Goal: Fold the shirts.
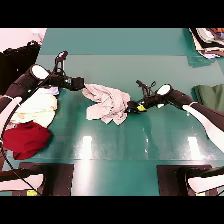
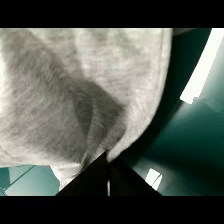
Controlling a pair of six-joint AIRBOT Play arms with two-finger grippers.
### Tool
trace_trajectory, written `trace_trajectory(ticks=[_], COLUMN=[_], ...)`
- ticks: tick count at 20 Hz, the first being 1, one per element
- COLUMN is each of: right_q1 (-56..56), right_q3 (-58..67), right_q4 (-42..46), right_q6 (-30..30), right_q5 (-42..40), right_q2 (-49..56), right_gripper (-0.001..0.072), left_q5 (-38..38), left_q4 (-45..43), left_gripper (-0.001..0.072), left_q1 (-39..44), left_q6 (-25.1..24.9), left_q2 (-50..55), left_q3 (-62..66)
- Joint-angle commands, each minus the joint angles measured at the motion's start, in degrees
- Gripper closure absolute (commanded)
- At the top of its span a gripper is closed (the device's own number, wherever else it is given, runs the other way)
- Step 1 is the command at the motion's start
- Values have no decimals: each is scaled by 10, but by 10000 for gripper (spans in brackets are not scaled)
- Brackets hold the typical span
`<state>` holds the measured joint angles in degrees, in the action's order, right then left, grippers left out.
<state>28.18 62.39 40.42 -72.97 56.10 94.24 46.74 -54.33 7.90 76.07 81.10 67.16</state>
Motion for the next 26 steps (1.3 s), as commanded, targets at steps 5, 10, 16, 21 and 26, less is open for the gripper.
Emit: trace_trajectory(ticks=[5, 10, 16, 21, 26], right_q1=[-123, -248, -291, -290, -275], right_q3=[55, 201, 341, 438, 389], right_q4=[95, 123, 123, 179, 198], right_q6=[-1, -1, 0, -6, -61], right_q5=[48, 110, 121, 160, 269], right_q2=[-115, -249, -358, -391, -355], right_gripper=[702, 702, 702, 703, 703], left_q5=[30, 48, 96, 184, 280], left_q4=[-128, -127, -97, -37, -41], left_gripper=[685, 684, 684, 685, 685], left_q1=[-1, -1, -1, 0, 30], left_q6=[0, 0, 0, 0, 17], left_q2=[-91, -208, -317, -331, -290], left_q3=[89, 211, 296, 311, 198])
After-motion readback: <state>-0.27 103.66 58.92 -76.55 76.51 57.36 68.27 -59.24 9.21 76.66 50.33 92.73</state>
